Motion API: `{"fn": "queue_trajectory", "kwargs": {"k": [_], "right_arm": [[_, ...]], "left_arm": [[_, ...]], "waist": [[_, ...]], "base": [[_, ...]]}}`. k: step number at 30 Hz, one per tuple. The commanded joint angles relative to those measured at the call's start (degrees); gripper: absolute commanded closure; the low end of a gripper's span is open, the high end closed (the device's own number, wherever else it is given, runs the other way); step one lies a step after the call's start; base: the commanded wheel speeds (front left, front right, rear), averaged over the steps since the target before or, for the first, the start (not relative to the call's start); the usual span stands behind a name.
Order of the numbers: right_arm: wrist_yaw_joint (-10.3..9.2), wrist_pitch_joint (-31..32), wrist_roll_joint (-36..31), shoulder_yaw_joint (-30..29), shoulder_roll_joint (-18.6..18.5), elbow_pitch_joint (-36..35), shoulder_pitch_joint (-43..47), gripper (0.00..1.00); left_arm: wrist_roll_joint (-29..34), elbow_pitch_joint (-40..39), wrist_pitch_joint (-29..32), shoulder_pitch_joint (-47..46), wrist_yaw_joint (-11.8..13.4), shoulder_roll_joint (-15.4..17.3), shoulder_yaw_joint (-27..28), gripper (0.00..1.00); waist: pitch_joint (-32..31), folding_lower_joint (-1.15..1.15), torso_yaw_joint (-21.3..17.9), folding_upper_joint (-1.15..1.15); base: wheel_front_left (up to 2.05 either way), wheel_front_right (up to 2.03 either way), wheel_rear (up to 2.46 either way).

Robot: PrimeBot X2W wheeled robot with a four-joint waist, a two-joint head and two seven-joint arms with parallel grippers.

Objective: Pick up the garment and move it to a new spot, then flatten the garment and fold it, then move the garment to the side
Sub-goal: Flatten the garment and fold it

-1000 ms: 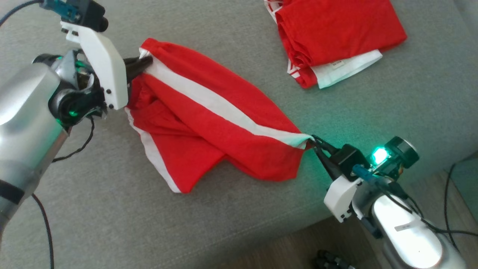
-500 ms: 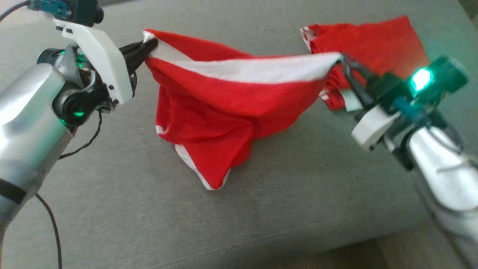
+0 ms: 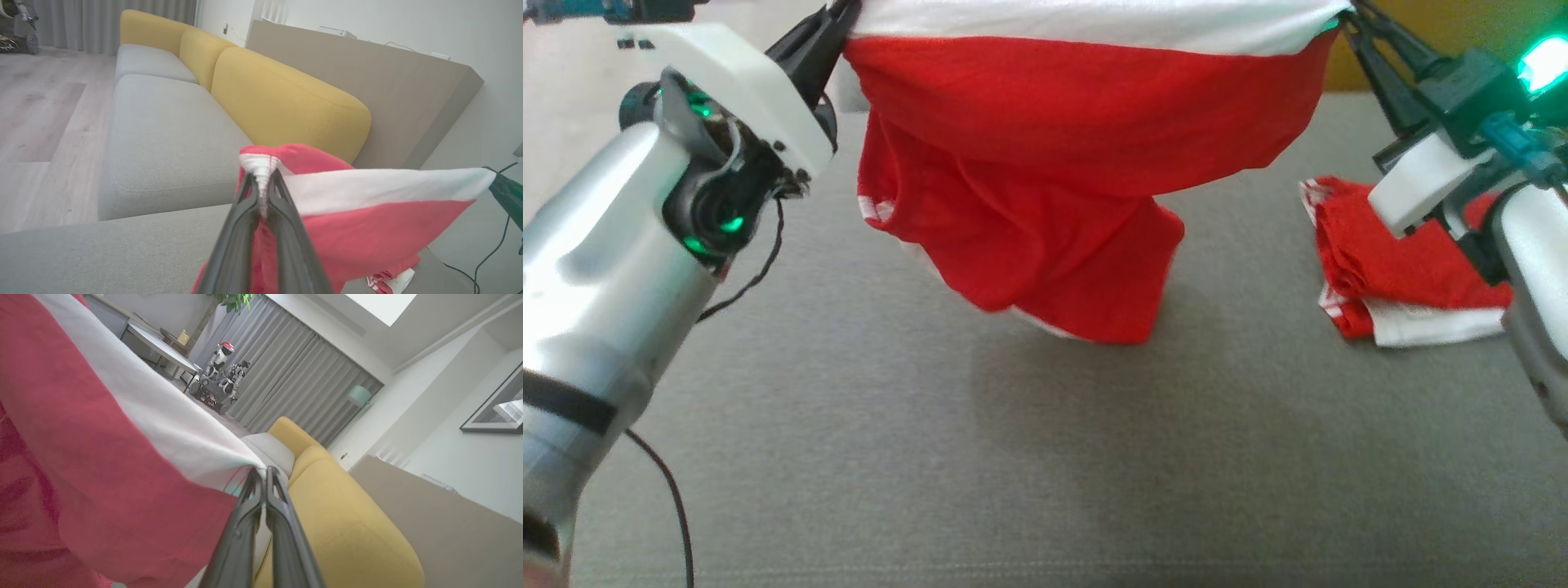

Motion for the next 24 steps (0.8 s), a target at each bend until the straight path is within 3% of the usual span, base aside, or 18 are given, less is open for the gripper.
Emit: {"fn": "queue_trajectory", "kwargs": {"k": [1,9,15,19,24], "right_arm": [[-0.04,-0.4,0.4,-0.7,-1.1,-1.7,-1.2,1.00],[-0.04,4.2,1.2,-3.5,-3.8,-9.0,2.2,1.00],[-0.04,8.3,2.4,-3.8,-5.1,-13.0,0.1,1.00],[-0.04,9.9,4.2,-0.5,-4.3,-10.8,-6.3,1.00],[-0.04,9.3,5.9,4.3,-2.2,-4.2,-20.9,1.00]], "left_arm": [[0.4,-1.9,-0.9,-1.9,0.8,2.6,2.8,1.00],[0.3,-15.1,-0.1,3.2,7.0,8.3,2.7,1.00],[1.0,-21.5,3.0,2.4,11.2,12.3,2.8,1.00],[1.7,-20.9,4.9,-0.8,11.9,13.0,3.2,1.00],[4.3,-16.1,4.9,-9.2,11.1,11.9,4.9,1.00]], "waist": [[-3.1,0.00,3.2,0.00],[-5.1,0.00,5.6,0.00],[-2.8,0.00,5.4,0.00],[2.0,0.00,4.0,0.00],[12.2,0.00,2.4,0.00]], "base": [[0.00,0.00,0.00],[0.00,0.00,0.00],[0.00,0.00,0.00],[0.00,0.00,0.00],[0.00,0.00,0.00]]}}
